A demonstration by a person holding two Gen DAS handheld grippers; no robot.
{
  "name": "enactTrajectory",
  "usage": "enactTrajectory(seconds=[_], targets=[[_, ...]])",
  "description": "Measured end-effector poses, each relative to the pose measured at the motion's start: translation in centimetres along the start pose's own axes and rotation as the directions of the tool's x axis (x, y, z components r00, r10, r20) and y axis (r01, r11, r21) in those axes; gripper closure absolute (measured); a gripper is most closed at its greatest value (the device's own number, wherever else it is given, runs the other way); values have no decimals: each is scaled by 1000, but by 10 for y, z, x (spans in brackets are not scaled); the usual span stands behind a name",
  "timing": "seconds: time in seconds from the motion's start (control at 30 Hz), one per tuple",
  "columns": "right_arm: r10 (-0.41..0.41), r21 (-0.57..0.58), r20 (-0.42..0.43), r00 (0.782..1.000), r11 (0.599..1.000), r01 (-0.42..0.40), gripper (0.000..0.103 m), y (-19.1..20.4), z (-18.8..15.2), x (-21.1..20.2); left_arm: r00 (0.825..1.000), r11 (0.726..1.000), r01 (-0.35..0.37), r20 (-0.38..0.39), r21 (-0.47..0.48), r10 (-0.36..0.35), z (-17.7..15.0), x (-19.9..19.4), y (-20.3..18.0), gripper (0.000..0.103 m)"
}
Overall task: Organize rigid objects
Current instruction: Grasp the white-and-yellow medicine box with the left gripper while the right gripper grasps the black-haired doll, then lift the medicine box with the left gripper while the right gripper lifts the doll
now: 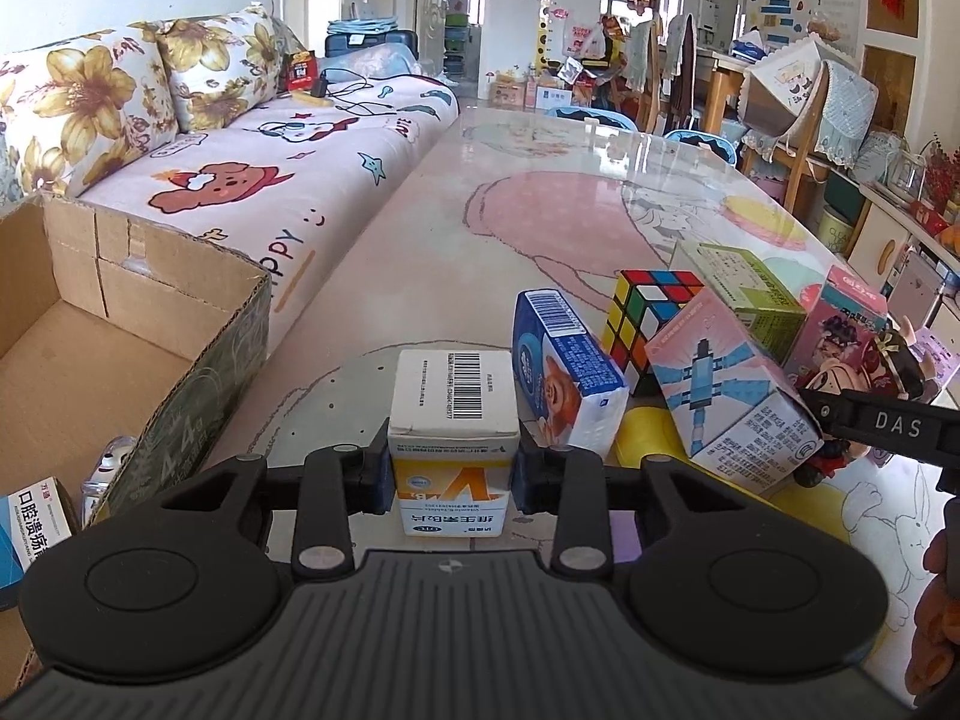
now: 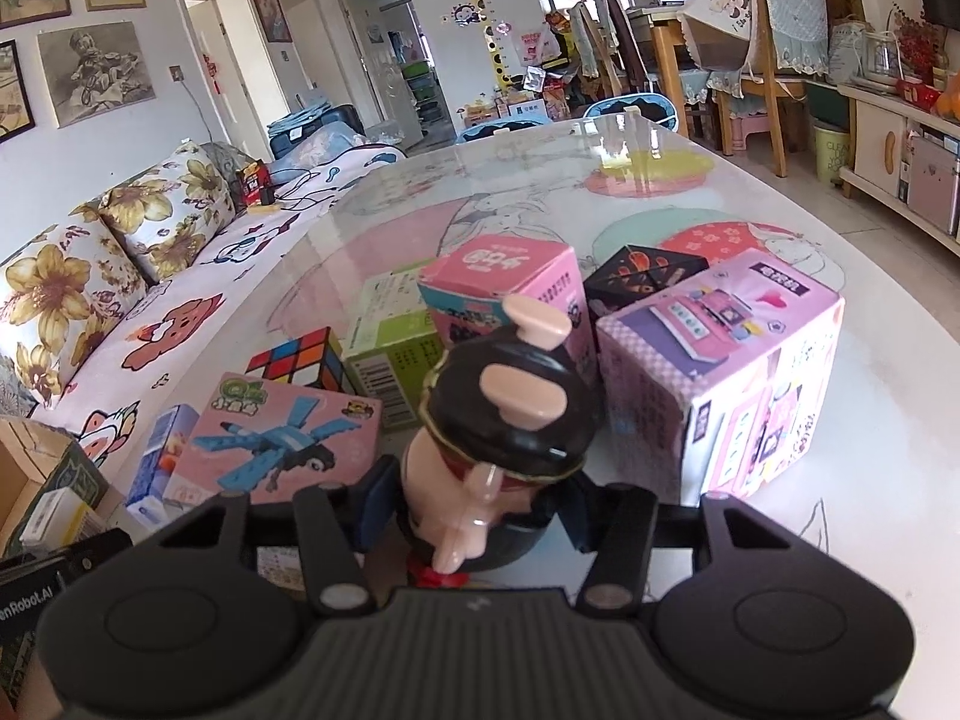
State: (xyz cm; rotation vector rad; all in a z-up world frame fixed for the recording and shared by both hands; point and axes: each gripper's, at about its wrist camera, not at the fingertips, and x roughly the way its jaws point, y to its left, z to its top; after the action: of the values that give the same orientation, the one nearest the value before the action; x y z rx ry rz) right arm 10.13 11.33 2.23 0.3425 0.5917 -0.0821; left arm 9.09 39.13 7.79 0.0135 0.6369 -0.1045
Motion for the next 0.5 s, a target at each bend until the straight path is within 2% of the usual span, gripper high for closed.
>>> enactTrajectory(seconds=[0.17,0.5], targets=[[1,-59,29,1000,998,0,49,8,-1,-8,1000,1000,5,9,-10,-5,0,-1,1,61],[3,-85,52,999,996,1,49,11,-2,-20,999,999,23,34,-26,-22,0,-6,-4,61]])
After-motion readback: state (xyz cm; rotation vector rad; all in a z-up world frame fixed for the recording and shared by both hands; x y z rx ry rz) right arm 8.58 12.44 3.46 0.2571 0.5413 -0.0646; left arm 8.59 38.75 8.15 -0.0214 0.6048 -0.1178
